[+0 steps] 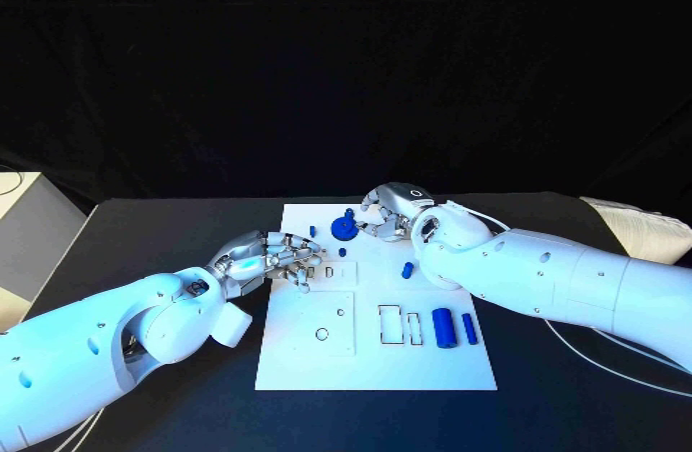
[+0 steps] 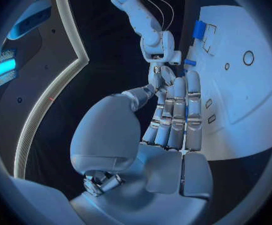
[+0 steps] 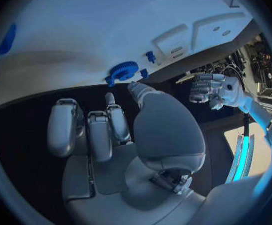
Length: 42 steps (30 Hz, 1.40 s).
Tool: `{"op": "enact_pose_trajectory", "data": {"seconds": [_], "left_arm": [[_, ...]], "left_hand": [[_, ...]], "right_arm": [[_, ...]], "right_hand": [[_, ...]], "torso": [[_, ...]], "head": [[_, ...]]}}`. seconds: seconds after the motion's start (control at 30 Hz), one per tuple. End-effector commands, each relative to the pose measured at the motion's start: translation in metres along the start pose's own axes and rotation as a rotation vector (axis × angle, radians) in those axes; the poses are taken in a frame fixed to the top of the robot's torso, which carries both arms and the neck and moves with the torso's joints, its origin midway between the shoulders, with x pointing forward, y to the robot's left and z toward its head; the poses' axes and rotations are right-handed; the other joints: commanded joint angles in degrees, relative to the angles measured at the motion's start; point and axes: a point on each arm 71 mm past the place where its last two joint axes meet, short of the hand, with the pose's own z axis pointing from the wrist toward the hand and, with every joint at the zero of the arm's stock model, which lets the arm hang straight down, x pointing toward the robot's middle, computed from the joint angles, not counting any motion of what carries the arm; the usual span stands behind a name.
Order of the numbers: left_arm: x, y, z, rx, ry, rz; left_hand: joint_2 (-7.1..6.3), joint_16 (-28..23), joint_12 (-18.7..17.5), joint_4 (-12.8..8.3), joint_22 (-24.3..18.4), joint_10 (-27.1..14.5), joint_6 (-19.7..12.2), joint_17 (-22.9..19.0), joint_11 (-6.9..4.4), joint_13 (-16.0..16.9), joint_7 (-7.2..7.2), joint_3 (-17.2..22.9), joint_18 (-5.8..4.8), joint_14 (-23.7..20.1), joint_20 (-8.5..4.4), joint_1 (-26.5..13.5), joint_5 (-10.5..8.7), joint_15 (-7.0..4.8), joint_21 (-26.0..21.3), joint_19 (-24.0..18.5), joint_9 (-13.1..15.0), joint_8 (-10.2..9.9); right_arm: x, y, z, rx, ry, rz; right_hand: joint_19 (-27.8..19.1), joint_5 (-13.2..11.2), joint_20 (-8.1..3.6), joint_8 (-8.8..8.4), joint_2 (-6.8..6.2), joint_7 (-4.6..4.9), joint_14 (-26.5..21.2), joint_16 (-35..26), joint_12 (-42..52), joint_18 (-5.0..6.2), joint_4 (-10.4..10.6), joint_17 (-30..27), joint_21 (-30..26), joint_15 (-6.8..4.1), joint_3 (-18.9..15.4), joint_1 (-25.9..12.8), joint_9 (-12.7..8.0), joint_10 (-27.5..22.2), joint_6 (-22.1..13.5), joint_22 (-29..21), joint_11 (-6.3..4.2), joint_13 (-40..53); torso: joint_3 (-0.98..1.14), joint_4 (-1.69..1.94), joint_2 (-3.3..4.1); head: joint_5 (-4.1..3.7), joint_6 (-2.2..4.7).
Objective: Assemble the parts on the task board
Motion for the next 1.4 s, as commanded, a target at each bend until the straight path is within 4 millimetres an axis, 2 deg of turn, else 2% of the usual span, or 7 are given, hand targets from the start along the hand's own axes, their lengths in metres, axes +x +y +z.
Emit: {"op": "enact_pose_trajectory", "data": {"seconds": [0.03,0.3,0.53,0.8,1.0,1.27,1.4], "left_arm": [[0.001,-0.001,0.0,0.015,0.009,-0.001],[-0.001,-0.001,0.0,0.018,0.004,-0.001],[-0.001,-0.001,0.001,0.021,0.003,-0.084],[-0.003,-0.001,0.001,0.038,0.002,-0.174],[-0.002,-0.001,0.001,0.042,0.014,-0.191],[0.001,-0.002,0.001,0.05,0.034,-0.238],[0.002,-0.002,0.001,0.052,0.046,-0.246]], "left_hand": [[0.02,-0.35,-0.22,-0.03,-0.09,-0.18,-0.38,-0.04,0.02,-0.09,1.6,-0.06,0.76,-0.36,0.21,-0.28,0.08,0.08,-0.25,0.01,0.05,-0.2],[0.01,-0.36,-0.22,-0.06,-0.1,-0.2,-0.39,-0.04,0.02,-0.1,1.6,-0.05,0.76,-0.36,0.2,-0.25,0.08,0.08,-0.26,0.01,0.05,-0.2],[0.19,-0.33,0.34,-0.41,-0.16,0.84,0.24,0.04,-0.31,0.11,1.25,0.05,0.82,-0.24,0.1,0.19,0.08,-0.13,-0.26,0.2,0.23,0.19],[0.05,1.98,3.74,-1.34,0.54,4.83,1.47,1.55,-1.71,2.0,0.27,-0.8,0.81,1.99,-0.95,0.62,0.09,-1.34,1.28,1.96,0.41,0.53],[0.09,3.91,5.45,-1.49,1.13,4.91,1.76,2.95,-1.98,3.33,0.14,-1.39,0.78,2.77,-1.27,0.67,0.08,-1.62,2.34,2.59,0.42,0.46],[0.09,12.69,10.03,-1.15,4.01,3.41,1.8,9.43,-2.54,7.09,-0.35,-1.96,0.79,5.97,-2.02,0.34,0.1,-2.36,7.23,4.69,0.42,-0.02],[-0.03,26.35,13.71,-1.02,10.37,3.44,2.06,22.1,-3.22,9.86,-0.75,-2.01,0.17,13.7,-2.56,0.3,0.05,-2.93,13.51,7.26,0.58,-0.05]], "right_arm": [[-0.015,-0.005,-0.008,-0.031,-0.068,0.12],[-0.048,-0.039,-0.036,-0.041,-0.082,0.207],[-0.067,-0.08,-0.058,-0.015,-0.077,0.244],[-0.072,-0.122,-0.071,0.032,-0.064,0.227],[-0.065,-0.141,-0.077,0.065,-0.039,0.191],[-0.045,-0.147,-0.08,0.083,0.031,0.138],[-0.038,-0.149,-0.078,0.094,0.05,0.129]], "right_hand": [[0.47,0.46,0.08,0.01,-0.27,0.1,4.38,0.26,0.35,-0.58,-0.7,8.22,0.41,0.33,1.16,1.47,-0.13,0.41,0.31,0.37,-0.09,1.42],[0.48,0.43,0.21,-0.15,-1.08,0.3,4.35,0.31,0.06,-0.62,-3.13,8.15,0.53,0.46,3.71,4.72,-0.43,0.09,0.42,0.7,0.06,1.08],[0.58,0.06,0.23,-0.21,-2.58,0.28,4.38,0.49,0.15,-0.71,-4.82,8.36,0.87,0.46,4.54,6.41,-0.59,0.25,0.52,1.17,0.04,1.22],[0.77,-1.12,0.25,-0.37,-3.41,0.34,4.42,0.68,0.21,-0.84,-5.52,8.59,1.4,0.5,4.69,7.04,-0.75,0.37,0.35,1.77,0.1,1.32],[0.77,-1.28,0.26,-0.39,-3.52,0.35,4.42,0.69,0.22,-0.85,-5.65,8.61,1.41,0.51,4.71,7.17,-0.77,0.39,0.34,1.79,0.11,1.33],[0.77,-1.53,0.3,-0.52,-4.05,0.43,4.42,0.7,0.31,-0.85,-5.83,8.6,1.41,0.56,4.46,7.21,-0.85,0.52,0.13,1.82,0.18,1.45],[0.76,-1.11,0.36,-0.72,-4.11,0.64,4.4,0.68,0.28,-0.86,-5.97,8.56,1.41,0.66,4.45,7.41,-0.96,0.5,-0.23,1.85,0.33,1.42]], "torso": [[0.09,-0.27,-0.2],[0.43,-0.84,-1.02],[1.02,-1.33,-1.86],[1.28,-2.05,-2.19],[1.6,-2.39,-2.1],[1.81,-2.08,-1.67],[1.94,-2.03,-1.45]], "head": [[0.19,0.23],[0.31,0.58],[-0.29,0.86],[-1.48,2.3],[-1.67,1.78],[-2.01,0.94],[-2.05,0.54]]}}
